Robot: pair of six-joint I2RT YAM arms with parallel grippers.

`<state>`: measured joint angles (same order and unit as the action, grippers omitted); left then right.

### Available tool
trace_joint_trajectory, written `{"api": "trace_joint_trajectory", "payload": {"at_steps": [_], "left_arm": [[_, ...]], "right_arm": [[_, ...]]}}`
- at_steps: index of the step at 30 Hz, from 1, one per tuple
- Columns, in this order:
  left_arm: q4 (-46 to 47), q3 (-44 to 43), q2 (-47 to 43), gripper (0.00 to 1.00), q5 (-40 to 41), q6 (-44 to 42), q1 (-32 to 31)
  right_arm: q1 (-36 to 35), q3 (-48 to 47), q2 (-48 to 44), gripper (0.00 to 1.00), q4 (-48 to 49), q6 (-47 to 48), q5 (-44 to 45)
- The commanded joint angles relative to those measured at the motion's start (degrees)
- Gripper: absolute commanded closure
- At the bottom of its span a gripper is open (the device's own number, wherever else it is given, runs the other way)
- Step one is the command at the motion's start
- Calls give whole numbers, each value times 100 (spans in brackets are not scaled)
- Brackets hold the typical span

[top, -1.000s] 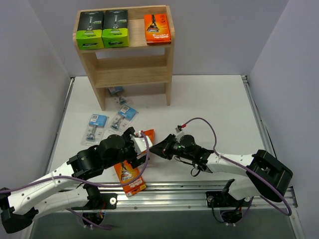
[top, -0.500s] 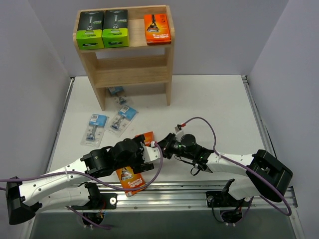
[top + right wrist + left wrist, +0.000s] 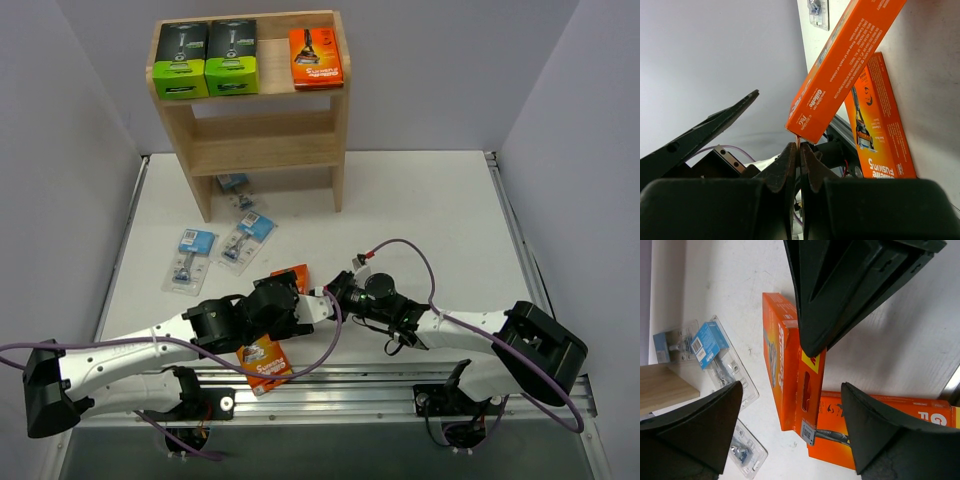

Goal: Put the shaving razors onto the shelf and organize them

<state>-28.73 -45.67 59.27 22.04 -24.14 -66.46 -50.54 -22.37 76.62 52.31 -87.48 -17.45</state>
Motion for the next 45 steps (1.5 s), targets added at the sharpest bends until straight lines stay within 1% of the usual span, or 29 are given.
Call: {"api": "trace_joint_trajectory", "payload": {"at_steps": [1, 3, 10, 11, 12, 14, 15, 16, 19, 21, 27, 28, 29, 32, 34, 38, 39, 40, 43, 44, 45], "left_arm": [[368, -82, 67, 16, 230, -82, -43], [377, -74, 138, 19, 187, -91, -43], [482, -47, 287, 23, 46, -73, -43], [482, -39, 322, 25, 54, -73, -43], [491, -47, 323, 31, 55, -65, -43], [491, -38, 357, 37, 81, -64, -43], [491, -47, 366, 44, 107, -56, -43], [474, -47, 375, 47, 133, -47, -43], [465, -30, 410, 52, 99, -21, -43], [474, -12, 419, 52, 81, -3, -34], [456, 14, 393, 64, -42, 41, -25], [447, 23, 393, 67, -77, 50, -25], [421, 6, 384, 73, -164, 50, -25], [377, -3, 410, 78, -192, 59, -25], [351, -12, 437, 79, -183, 67, -25], [342, -47, 472, 89, -148, 76, -25], [342, -47, 481, 95, -139, 76, -25], [342, -47, 481, 97, -121, 59, -25], [316, -74, 481, 98, -60, 76, -25], [298, -82, 481, 98, -60, 68, -25], [254, -109, 472, 98, -51, 67, -25]], "right_arm": [[45, -31, -218, 100, 420, -41, -83], [45, -31, -235, 100, 411, -23, -83], [36, 22, -323, 100, 376, 3, -65], [45, 31, -358, 100, 376, -6, -57], [45, 40, -367, 100, 367, 3, -56], [45, 66, -402, 100, 358, 3, -56], [45, 75, -411, 100, 350, 3, -48], [45, 101, -420, 100, 350, -6, -39], [45, 128, -472, 100, 341, 12, -30], [45, 136, -516, 100, 280, 21, -13], [45, 207, -613, 100, 235, 21, 31], [45, 215, -622, 100, 235, 29, 31], [45, 216, -639, 100, 235, 38, 31], [45, 224, -674, 100, 235, 30, 31], [45, 242, -710, 100, 227, 30, 31], [45, 268, -762, 100, 209, 21, 49], [36, 268, -780, 100, 183, 21, 58], [45, 268, -806, 100, 165, 21, 66], [36, 303, -850, 100, 104, 12, 102], [36, 303, -859, 99, 95, -5, 110], [45, 321, -868, 95, 95, -14, 119]]}}
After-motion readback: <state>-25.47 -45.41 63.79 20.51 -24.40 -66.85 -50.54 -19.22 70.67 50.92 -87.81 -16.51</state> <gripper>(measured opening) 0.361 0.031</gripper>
